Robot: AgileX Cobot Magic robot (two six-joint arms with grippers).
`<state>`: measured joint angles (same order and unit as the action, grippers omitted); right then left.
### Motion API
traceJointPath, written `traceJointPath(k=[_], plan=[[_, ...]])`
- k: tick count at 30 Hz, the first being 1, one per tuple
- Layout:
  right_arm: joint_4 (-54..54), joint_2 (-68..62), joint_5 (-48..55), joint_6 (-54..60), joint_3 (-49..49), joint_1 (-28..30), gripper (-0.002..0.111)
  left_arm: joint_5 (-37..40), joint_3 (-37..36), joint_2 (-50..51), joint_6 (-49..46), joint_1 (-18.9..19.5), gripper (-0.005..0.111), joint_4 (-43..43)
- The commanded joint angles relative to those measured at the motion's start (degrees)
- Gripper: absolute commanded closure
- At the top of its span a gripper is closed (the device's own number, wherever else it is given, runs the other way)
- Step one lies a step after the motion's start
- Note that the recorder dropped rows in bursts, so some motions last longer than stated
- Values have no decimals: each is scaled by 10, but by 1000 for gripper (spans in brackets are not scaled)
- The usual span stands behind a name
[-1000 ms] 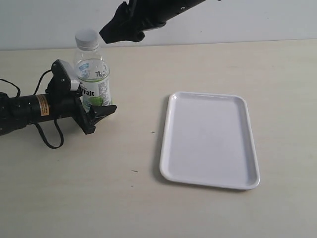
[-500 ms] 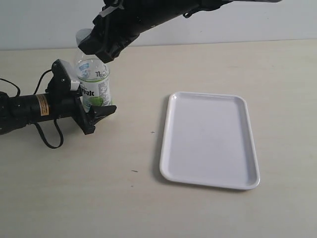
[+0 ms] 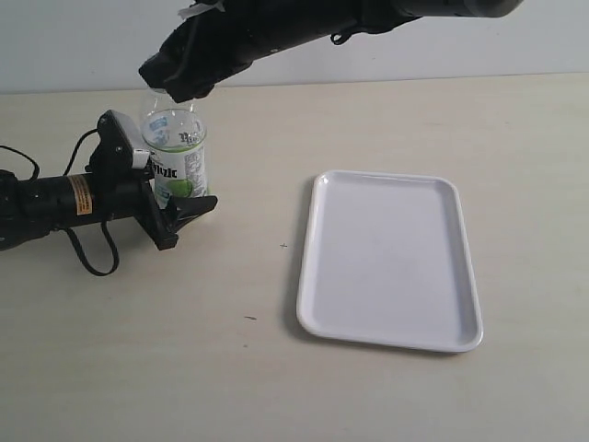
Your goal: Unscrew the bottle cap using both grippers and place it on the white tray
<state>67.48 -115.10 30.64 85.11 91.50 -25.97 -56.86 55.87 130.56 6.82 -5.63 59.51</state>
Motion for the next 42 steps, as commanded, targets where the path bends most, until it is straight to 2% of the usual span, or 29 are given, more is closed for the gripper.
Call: traceJointPath(k=[1, 6, 15, 21, 25, 30, 33, 35, 39, 42], plan=[[35, -10, -5, -15, -3, -1, 45, 45, -4, 5, -1, -5, 107, 20], [36, -17, -26, -76, -3, -1, 45, 45, -4, 5, -1, -5, 107, 20], [45, -16, -26, -78, -3, -1, 50, 45, -4, 5, -1, -5, 107, 20], [45, -10, -26, -78, -3, -1, 43, 43, -4, 5, 4, -5, 107, 20], [45, 8, -26, -79, -3, -1, 43, 43, -4, 5, 11, -5, 107, 20], [15, 51, -16, -145, -3, -1, 47, 45, -4, 5, 11, -5, 107, 20], [-42, 78, -10, -204, -11, -1, 56, 45, -4, 5, 21, -5, 107, 20], [-80, 95, -10, -226, -26, -1, 65, 45, -4, 5, 21, -5, 107, 20], [-128, 127, -19, -238, -63, -1, 85, 45, -4, 5, 26, -5, 107, 20], [-137, 150, -24, -238, -86, 5, 95, 45, -4, 5, 29, -5, 107, 16]])
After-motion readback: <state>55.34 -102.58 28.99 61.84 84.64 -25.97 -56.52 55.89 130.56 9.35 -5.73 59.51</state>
